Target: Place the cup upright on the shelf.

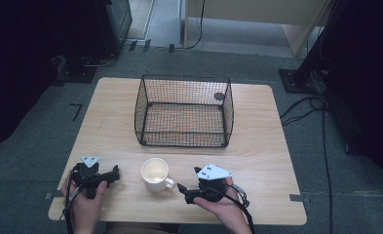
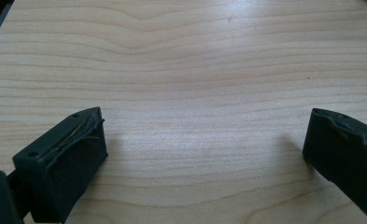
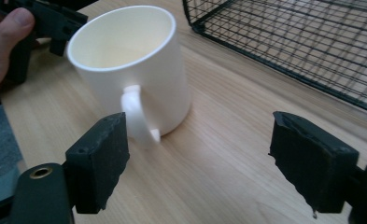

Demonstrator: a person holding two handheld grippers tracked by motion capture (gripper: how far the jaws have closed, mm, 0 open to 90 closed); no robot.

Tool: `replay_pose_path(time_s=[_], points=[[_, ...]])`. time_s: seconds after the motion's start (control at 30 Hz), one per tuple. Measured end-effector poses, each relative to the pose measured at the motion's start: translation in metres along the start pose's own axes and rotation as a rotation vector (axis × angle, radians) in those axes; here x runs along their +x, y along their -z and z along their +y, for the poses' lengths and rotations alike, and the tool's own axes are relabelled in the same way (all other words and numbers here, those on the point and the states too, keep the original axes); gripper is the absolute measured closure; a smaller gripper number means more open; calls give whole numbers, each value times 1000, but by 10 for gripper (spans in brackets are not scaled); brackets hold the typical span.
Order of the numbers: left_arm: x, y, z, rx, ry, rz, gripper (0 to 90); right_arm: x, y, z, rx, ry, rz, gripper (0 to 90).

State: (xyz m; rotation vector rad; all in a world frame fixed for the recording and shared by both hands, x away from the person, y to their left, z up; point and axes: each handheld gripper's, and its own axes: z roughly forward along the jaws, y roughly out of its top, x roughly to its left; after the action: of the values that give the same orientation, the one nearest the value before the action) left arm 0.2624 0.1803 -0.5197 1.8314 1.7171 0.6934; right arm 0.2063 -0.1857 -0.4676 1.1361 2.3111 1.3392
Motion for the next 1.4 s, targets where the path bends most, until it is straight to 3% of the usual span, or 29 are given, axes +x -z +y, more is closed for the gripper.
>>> replay_pose_path(time_s=[0.13, 0.27, 0.43, 0.63, 0.93, 1.27, 1.37, 1.4], points=[[0, 0, 0, 0, 0, 0, 0, 6, -4, 0, -13, 14, 19, 309], [0, 0, 0, 0, 0, 0, 0, 8, -7, 0, -13, 14, 42, 353], [0, 0, 0, 0, -1, -1, 0, 15, -16, 0, 2, 34, 109, 447], [0, 0, 0, 0, -1, -2, 0, 18, -24, -1, 11, 45, 130, 547], [0, 0, 0, 0, -4, -4, 0, 21, -37, -4, 54, 66, 134, 635], [0, 0, 0, 0, -4, -5, 0, 24, -44, -5, 56, 91, 114, 745], [0, 0, 0, -1, -4, -6, 0, 24, -44, -6, 53, 104, 105, 769], [0, 0, 0, -1, -4, -6, 0, 25, -44, -6, 47, 133, 95, 782]])
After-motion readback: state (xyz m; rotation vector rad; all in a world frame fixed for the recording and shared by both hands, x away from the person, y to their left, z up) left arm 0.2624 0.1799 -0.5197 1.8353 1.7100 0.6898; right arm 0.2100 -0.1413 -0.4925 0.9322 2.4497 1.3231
